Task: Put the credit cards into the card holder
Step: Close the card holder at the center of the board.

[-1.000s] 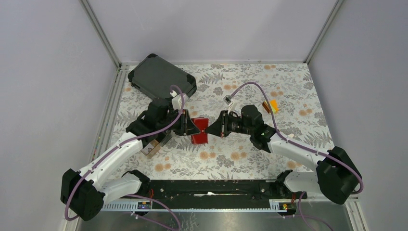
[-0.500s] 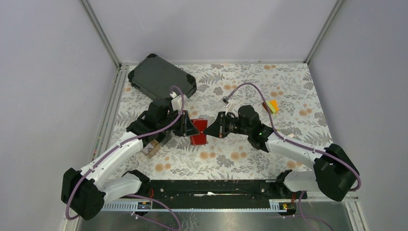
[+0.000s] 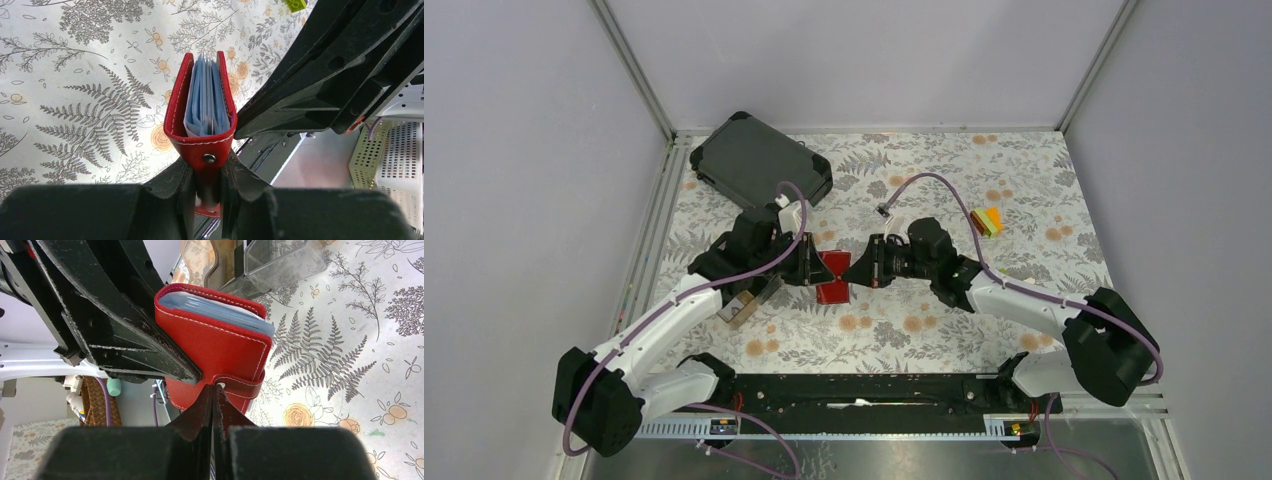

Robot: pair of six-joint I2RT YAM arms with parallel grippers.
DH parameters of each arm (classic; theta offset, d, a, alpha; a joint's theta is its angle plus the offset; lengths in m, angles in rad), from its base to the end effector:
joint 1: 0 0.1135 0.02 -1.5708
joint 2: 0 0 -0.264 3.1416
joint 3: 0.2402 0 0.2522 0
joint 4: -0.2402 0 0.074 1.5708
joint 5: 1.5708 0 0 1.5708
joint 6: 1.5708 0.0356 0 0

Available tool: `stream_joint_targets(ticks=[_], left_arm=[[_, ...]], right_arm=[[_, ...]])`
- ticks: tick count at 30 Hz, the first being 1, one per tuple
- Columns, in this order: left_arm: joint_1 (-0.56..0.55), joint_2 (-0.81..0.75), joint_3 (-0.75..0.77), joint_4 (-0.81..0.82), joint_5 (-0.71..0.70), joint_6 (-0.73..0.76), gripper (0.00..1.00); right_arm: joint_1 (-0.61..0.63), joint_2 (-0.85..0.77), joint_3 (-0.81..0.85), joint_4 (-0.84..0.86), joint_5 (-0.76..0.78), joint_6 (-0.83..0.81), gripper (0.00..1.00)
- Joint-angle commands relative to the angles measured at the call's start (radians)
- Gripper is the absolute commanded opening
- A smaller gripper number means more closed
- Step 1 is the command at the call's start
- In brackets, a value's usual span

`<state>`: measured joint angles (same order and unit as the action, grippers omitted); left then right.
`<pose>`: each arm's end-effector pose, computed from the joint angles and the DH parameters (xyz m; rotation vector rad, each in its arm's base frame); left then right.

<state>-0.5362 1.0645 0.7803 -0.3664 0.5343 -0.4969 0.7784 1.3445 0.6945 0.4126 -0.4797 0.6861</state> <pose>0.1860 -0.1317 0.2699 0.3643 2.3395 -1.1326 0.1983 0.2186 0.2455 -0.4778 1.9846 1.4191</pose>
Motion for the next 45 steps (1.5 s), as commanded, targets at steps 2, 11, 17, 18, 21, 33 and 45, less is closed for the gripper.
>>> stream_joint_targets(ticks=[2, 11, 17, 18, 21, 33, 45], left_arm=[[-0.018, -0.006, 0.019, 0.157, 0.105, -0.034, 0.00], [-0.018, -0.003, 0.011, 0.179, 0.131, -0.042, 0.00], [-0.018, -0.004, 0.000, 0.215, 0.170, -0.059, 0.00], [-0.018, -0.004, -0.001, 0.220, 0.174, -0.061, 0.00], [-0.018, -0.003, -0.007, 0.232, 0.186, -0.069, 0.00], [-0.018, -0.012, -0.025, 0.291, 0.221, -0.100, 0.00], [-0.018, -0.022, -0.048, 0.361, 0.268, -0.141, 0.00]], right_arm=[[0.052, 0.044, 0.067, 0.048, -0.004, -0.005, 0.00], [0.072, 0.100, 0.085, 0.066, -0.018, 0.008, 0.00], [0.081, 0.151, 0.105, 0.079, -0.032, 0.012, 0.00], [0.081, 0.159, 0.108, 0.084, -0.035, 0.012, 0.00], [0.083, 0.183, 0.114, 0.101, -0.041, 0.017, 0.00], [0.096, 0.279, 0.146, 0.161, -0.066, 0.043, 0.00], [0.114, 0.345, 0.152, 0.224, -0.068, 0.072, 0.00]])
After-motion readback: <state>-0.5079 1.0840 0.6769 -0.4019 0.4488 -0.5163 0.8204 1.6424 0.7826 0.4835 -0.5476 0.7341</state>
